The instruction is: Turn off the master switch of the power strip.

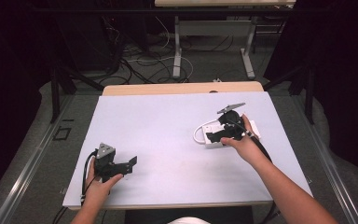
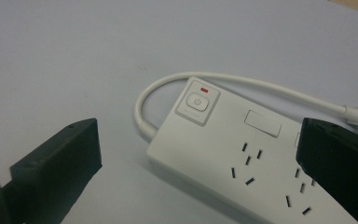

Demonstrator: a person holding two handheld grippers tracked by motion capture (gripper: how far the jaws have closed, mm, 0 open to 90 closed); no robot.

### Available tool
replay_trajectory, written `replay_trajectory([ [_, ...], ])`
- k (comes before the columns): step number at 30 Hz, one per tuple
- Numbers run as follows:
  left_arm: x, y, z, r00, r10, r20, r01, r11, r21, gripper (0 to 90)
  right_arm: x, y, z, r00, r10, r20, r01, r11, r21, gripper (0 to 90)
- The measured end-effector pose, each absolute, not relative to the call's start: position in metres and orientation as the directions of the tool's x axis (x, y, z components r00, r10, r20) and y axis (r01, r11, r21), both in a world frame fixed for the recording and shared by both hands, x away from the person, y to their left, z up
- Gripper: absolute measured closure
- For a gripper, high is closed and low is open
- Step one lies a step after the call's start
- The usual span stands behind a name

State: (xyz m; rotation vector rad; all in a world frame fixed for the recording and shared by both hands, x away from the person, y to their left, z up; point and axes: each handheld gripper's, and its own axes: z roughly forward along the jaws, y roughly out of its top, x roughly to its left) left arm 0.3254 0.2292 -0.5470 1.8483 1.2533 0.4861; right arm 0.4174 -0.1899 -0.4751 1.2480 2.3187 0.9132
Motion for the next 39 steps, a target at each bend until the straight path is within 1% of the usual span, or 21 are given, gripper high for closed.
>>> replay_trajectory([
  [7, 0.325, 0.229, -0.547, 0.427, 0.895, -0.129, 0.573, -0.157, 0.804, 3.7, 0.409, -0.200, -0.476, -0.547, 0.837, -0.017, 0.601, 0.407, 0.688, 0.0],
  [18, 0.325, 0.229, -0.547, 0.427, 0.895, -0.129, 0.573, -0.158, 0.804, 3.7, 0.394, -0.217, -0.477, -0.519, 0.855, 0.003, 0.612, 0.370, 0.699, 0.0],
  [23, 0.325, 0.229, -0.547, 0.427, 0.895, -0.129, 0.574, -0.157, 0.804, 3.7, 0.388, -0.226, -0.478, -0.519, 0.855, -0.008, 0.604, 0.373, 0.704, 0.0],
  [39, 0.325, 0.228, -0.547, 0.423, 0.898, -0.125, 0.571, -0.157, 0.806, 3.4, 0.369, -0.250, -0.483, -0.476, 0.879, 0.023, 0.601, 0.305, 0.739, 0.0],
])
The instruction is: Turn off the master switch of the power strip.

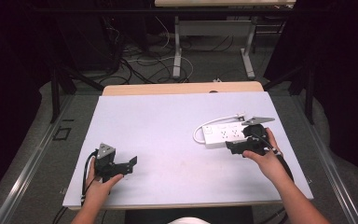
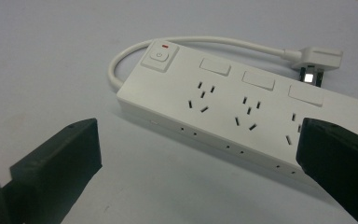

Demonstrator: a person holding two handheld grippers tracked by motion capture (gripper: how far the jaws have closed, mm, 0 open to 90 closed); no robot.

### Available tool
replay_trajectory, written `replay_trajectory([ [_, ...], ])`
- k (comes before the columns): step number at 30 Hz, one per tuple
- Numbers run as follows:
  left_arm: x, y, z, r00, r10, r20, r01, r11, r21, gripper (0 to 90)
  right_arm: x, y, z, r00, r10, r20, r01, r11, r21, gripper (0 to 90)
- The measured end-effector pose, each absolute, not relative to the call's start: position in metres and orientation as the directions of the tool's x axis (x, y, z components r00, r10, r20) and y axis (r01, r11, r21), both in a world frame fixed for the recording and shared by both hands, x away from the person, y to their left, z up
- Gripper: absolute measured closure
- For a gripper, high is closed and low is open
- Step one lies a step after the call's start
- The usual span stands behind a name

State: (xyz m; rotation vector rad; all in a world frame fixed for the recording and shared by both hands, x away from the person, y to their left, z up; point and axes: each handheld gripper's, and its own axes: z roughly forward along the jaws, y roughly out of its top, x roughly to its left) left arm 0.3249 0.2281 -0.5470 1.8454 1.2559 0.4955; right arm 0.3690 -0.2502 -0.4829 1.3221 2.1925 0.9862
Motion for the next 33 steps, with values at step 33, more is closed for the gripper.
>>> replay_trajectory([
  [33, 0.325, 0.226, -0.548, 0.428, 0.896, -0.114, 0.571, -0.170, 0.803, 0.4, 0.341, -0.304, -0.514, -0.345, 0.936, 0.064, 0.589, 0.163, 0.792, 0.0],
])
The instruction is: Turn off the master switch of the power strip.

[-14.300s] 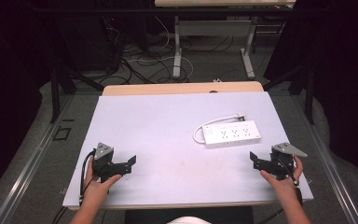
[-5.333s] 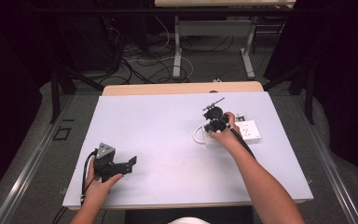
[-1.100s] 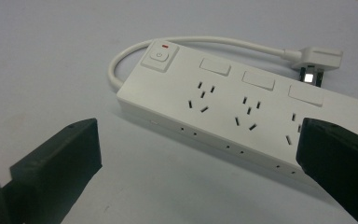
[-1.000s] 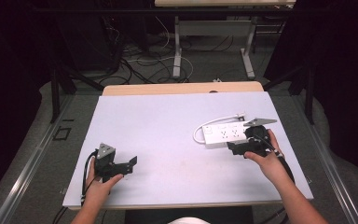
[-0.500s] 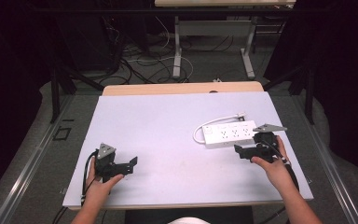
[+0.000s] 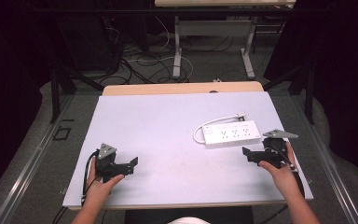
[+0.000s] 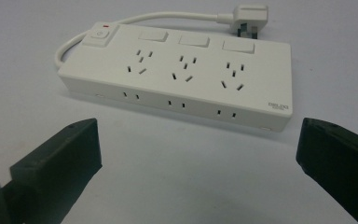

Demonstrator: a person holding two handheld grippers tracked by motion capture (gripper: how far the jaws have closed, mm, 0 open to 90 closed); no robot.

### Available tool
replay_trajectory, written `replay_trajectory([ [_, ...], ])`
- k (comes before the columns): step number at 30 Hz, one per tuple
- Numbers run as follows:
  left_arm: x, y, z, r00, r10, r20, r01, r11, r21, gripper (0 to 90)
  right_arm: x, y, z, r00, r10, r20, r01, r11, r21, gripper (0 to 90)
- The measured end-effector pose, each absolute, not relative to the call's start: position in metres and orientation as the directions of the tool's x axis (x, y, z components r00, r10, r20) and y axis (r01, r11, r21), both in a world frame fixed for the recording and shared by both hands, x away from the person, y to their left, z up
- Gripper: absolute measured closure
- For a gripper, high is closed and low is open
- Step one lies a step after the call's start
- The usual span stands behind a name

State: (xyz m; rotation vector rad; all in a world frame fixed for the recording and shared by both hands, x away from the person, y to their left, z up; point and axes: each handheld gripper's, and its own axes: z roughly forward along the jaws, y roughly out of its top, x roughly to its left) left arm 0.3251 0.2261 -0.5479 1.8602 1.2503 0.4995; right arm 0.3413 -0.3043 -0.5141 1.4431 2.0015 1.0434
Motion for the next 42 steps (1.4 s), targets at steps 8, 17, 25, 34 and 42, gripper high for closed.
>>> replay_trajectory([
  [8, 0.325, 0.226, -0.548, 0.429, 0.896, -0.115, 0.571, -0.170, 0.804, 0.4, 0.334, -0.322, -0.525, -0.300, 0.951, 0.067, 0.592, 0.131, 0.795, 0.0],
  [17, 0.325, 0.226, -0.548, 0.424, 0.898, -0.120, 0.570, -0.161, 0.806, 0.5, 0.328, -0.335, -0.535, -0.267, 0.961, 0.073, 0.596, 0.105, 0.796, 0.0],
  [25, 0.325, 0.226, -0.549, 0.426, 0.896, -0.123, 0.570, -0.160, 0.806, 0.4, 0.327, -0.338, -0.542, -0.258, 0.965, 0.053, 0.584, 0.112, 0.804, 0.0],
  [34, 0.325, 0.227, -0.548, 0.424, 0.897, -0.123, 0.571, -0.160, 0.806, 0.5, 0.327, -0.345, -0.551, -0.235, 0.970, 0.063, 0.588, 0.090, 0.804, 0.0],
  [42, 0.326, 0.227, -0.549, 0.423, 0.897, -0.126, 0.573, -0.157, 0.804, 0.5, 0.325, -0.348, -0.559, -0.213, 0.975, 0.061, 0.594, 0.079, 0.801, 0.0],
])
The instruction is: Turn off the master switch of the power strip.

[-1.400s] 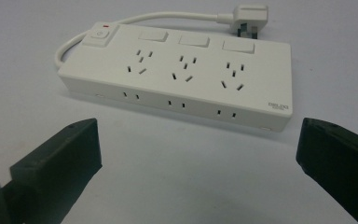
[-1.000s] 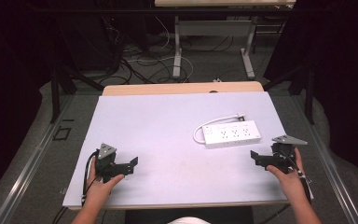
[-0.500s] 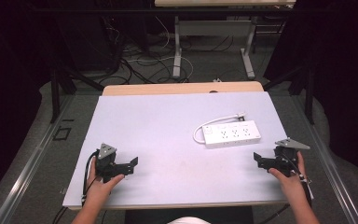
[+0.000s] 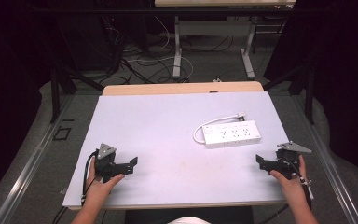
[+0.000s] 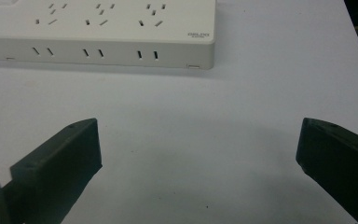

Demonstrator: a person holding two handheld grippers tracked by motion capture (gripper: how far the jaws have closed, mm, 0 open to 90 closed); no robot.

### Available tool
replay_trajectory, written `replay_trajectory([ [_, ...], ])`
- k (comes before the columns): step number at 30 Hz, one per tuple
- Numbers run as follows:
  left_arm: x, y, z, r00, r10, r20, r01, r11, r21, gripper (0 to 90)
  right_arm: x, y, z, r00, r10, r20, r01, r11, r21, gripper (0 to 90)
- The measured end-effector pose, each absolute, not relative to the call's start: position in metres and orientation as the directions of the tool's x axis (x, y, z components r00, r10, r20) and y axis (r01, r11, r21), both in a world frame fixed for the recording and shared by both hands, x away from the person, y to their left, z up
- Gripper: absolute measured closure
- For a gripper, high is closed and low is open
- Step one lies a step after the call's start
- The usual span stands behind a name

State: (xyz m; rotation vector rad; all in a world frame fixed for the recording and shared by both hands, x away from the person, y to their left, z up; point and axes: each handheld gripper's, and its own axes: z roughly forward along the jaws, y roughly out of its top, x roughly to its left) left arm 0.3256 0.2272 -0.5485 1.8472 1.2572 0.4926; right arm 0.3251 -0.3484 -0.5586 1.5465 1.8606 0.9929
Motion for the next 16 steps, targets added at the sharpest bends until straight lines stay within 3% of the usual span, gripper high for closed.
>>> replay_trajectory([
  [16, 0.3263, 0.2270, -0.5489, 0.421, 0.899, -0.122, 0.571, -0.158, 0.805, 0.5, 0.3249, -0.3482, -0.5635, -0.206, 0.976, 0.066, 0.598, 0.072, 0.798, 0.0],
])
